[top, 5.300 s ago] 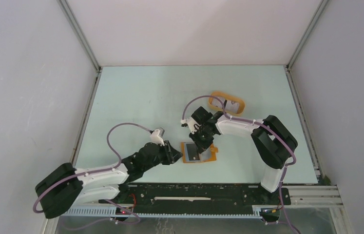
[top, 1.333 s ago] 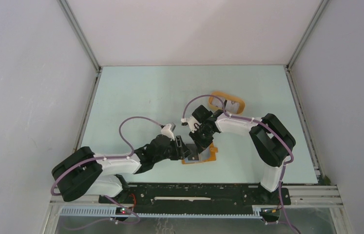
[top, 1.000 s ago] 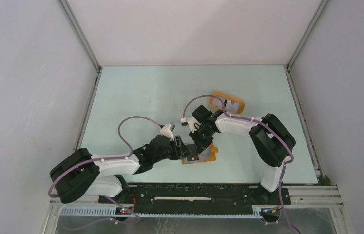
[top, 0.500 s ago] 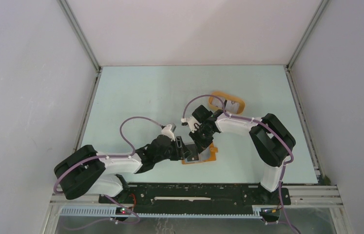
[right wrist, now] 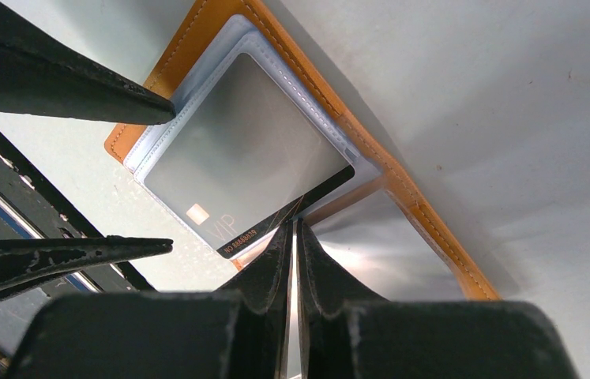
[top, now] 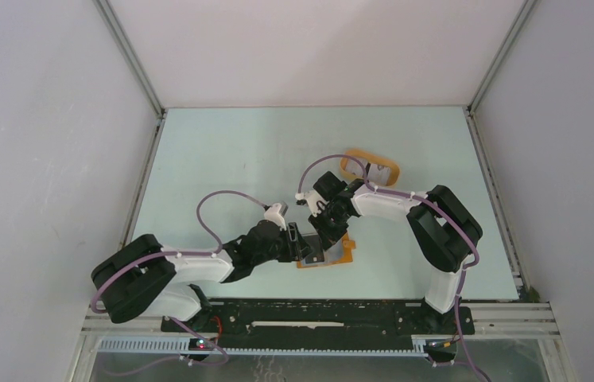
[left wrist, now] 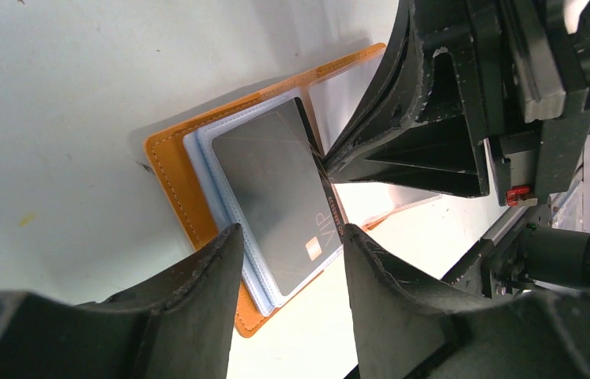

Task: Put the credit cards into the card holder
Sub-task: Insert the credit card into the card holder.

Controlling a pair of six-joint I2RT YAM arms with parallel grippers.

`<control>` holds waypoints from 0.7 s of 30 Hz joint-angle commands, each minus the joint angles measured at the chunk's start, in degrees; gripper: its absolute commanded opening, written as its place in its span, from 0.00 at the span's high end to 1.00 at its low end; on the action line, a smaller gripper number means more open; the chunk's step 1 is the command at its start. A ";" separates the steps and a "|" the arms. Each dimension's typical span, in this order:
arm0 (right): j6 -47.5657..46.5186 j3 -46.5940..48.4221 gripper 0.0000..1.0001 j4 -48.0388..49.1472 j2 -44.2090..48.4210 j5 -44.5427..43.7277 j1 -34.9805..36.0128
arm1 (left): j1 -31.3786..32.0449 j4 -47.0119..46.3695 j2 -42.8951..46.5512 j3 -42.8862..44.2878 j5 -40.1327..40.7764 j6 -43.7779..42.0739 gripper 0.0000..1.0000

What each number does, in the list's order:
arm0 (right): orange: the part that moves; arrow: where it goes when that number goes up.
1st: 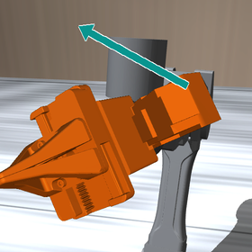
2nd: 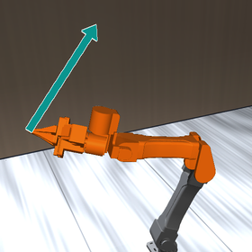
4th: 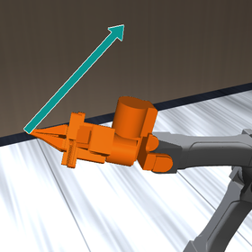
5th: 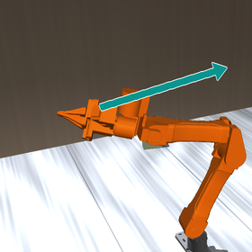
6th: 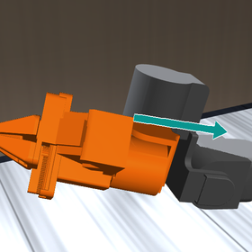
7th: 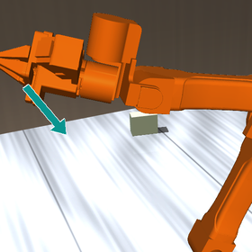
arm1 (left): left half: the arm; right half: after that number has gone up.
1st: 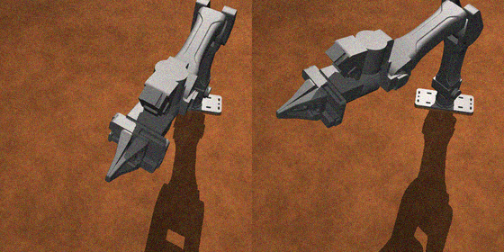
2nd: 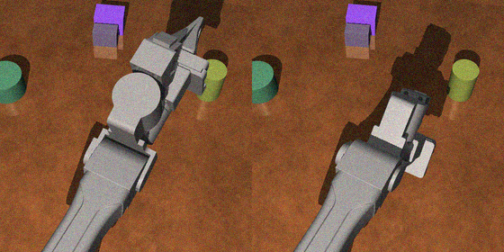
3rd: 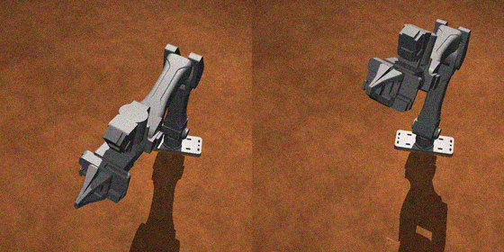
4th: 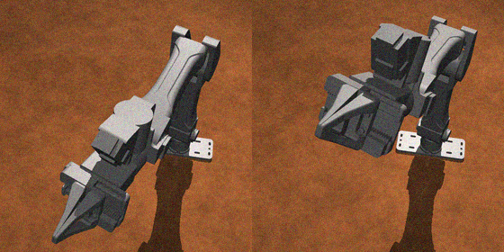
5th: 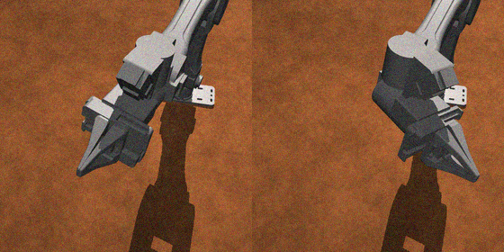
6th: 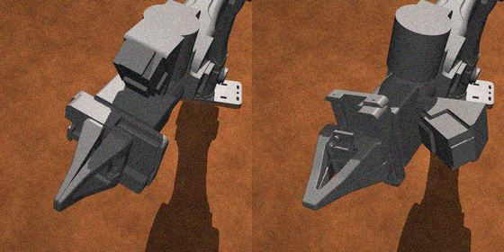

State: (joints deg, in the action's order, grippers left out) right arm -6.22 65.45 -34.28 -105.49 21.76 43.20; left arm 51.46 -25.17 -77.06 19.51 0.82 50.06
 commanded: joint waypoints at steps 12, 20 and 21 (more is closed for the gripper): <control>-0.02 1.18 0.89 0.03 -1.03 0.60 -0.04 | -0.27 -3.35 -1.53 2.60 -3.10 0.49 0.45; -0.02 1.18 0.89 0.06 -1.03 0.74 0.00 | -0.17 -4.76 -0.37 2.38 -4.18 1.09 0.46; -0.02 1.25 0.89 -0.10 -1.03 0.74 -0.03 | -0.17 -4.79 -0.11 2.39 -4.30 1.09 0.46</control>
State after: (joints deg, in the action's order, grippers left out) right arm -6.22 65.45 -34.30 -105.49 21.78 43.16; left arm 51.20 -26.46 -78.15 19.51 -0.93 50.57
